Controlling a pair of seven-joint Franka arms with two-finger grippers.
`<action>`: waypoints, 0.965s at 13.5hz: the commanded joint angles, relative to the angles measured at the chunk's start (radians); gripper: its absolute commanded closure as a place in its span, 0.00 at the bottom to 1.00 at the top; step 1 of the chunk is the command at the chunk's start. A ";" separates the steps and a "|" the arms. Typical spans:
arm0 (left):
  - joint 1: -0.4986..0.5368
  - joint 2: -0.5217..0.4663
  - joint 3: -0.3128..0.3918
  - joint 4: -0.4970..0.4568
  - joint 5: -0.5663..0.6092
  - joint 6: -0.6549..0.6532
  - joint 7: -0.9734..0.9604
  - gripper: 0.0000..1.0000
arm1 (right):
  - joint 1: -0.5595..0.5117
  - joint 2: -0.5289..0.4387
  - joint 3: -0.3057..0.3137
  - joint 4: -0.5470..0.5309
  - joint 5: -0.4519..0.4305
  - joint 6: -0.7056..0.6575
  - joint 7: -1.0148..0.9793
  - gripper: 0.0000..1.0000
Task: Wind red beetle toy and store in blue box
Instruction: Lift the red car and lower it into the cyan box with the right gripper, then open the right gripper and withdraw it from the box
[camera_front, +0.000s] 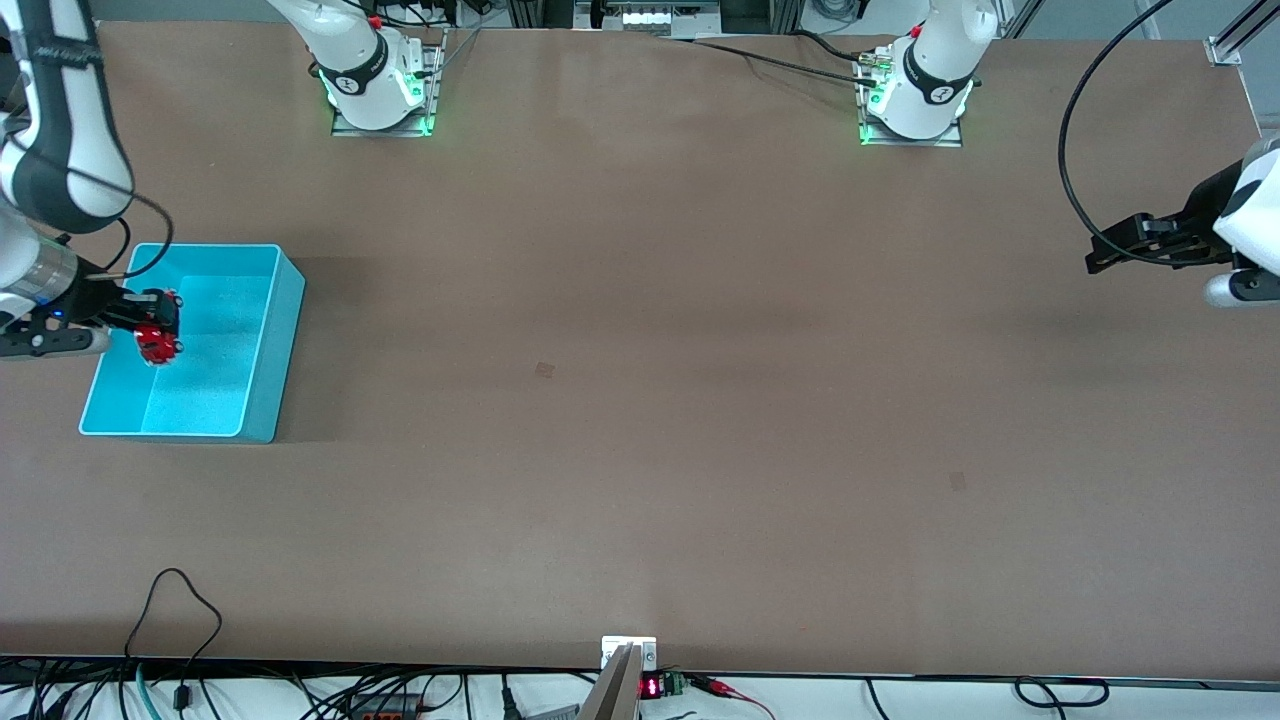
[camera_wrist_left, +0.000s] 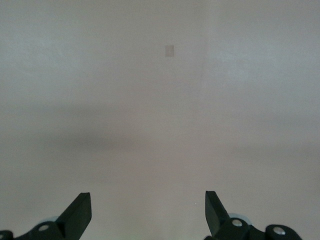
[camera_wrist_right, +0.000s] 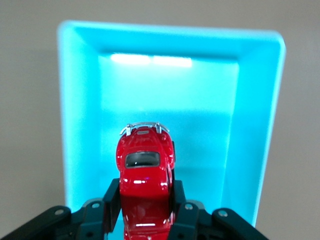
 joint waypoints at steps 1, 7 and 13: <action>-0.002 -0.005 0.000 0.024 0.022 -0.035 0.014 0.00 | -0.013 0.073 0.005 0.011 0.016 -0.016 0.098 1.00; -0.002 -0.002 0.003 0.022 0.019 -0.033 0.014 0.00 | -0.039 0.188 0.005 -0.025 0.047 0.006 0.188 0.86; 0.000 0.001 0.004 0.018 0.015 -0.022 0.014 0.00 | -0.042 0.222 0.005 -0.019 0.067 -0.003 0.153 0.00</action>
